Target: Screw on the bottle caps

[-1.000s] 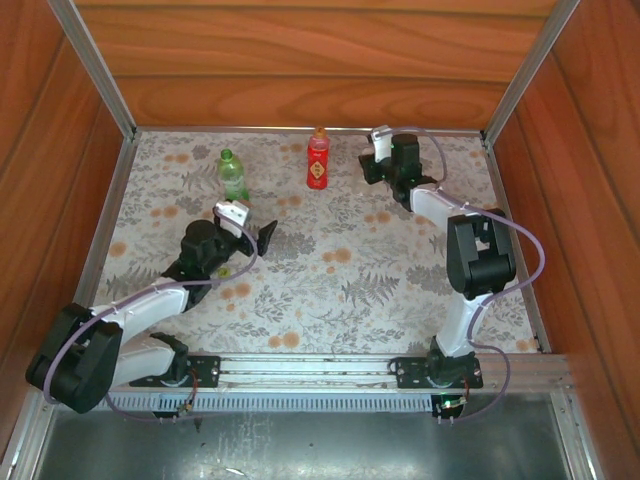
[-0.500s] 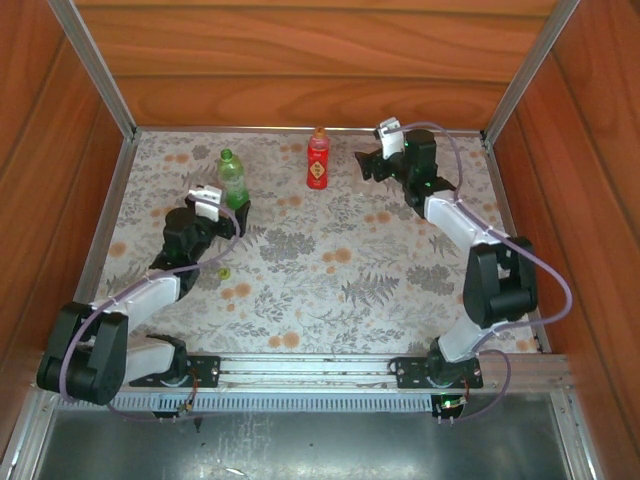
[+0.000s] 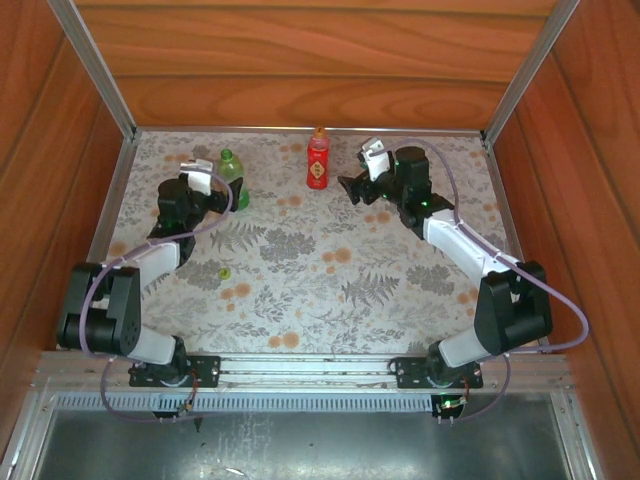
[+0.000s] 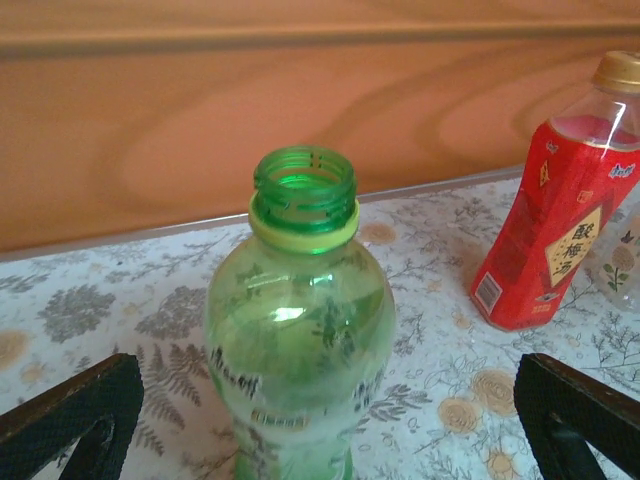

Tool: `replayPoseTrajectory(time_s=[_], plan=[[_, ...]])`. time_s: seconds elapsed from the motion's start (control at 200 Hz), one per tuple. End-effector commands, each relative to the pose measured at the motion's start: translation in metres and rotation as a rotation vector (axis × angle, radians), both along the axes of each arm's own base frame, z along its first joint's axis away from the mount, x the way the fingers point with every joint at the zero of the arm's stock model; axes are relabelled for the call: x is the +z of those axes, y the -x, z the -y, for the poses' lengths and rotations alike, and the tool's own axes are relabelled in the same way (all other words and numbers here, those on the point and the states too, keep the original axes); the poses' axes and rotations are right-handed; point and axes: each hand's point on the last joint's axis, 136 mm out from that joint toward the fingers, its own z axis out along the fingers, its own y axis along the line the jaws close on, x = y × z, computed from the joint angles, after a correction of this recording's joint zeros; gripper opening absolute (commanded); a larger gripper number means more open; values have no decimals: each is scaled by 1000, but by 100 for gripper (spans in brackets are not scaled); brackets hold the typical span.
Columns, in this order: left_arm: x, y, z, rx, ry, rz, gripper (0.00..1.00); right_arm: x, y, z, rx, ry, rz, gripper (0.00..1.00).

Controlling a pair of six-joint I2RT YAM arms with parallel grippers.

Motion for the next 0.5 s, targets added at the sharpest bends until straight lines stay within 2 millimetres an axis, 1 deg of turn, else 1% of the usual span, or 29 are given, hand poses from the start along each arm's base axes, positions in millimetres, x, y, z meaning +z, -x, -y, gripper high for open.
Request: replayPoseTrajectory(time_s=[0.0,0.095,0.215,0.33,0.405,0.495], plan=[[7,-15,6,-43,18,15,100,5,5,-5,22,-20,8,93],[1,-28,7,-42,16,2,100,8,7,-8,31,-27,11,93],[-7,-45,-1,5,35,-27,100,9,8,-8,34,-30,12,93],[-13,-52,-1,3,62,-49,100,8,9,-7,30,-29,8,93],[-17,-55,2,-13,72,-62,97,7,10,-7,31,-28,4,93],[-19,-56,8,-39,83,-69,91,6,10,-7,27,-24,4,93]])
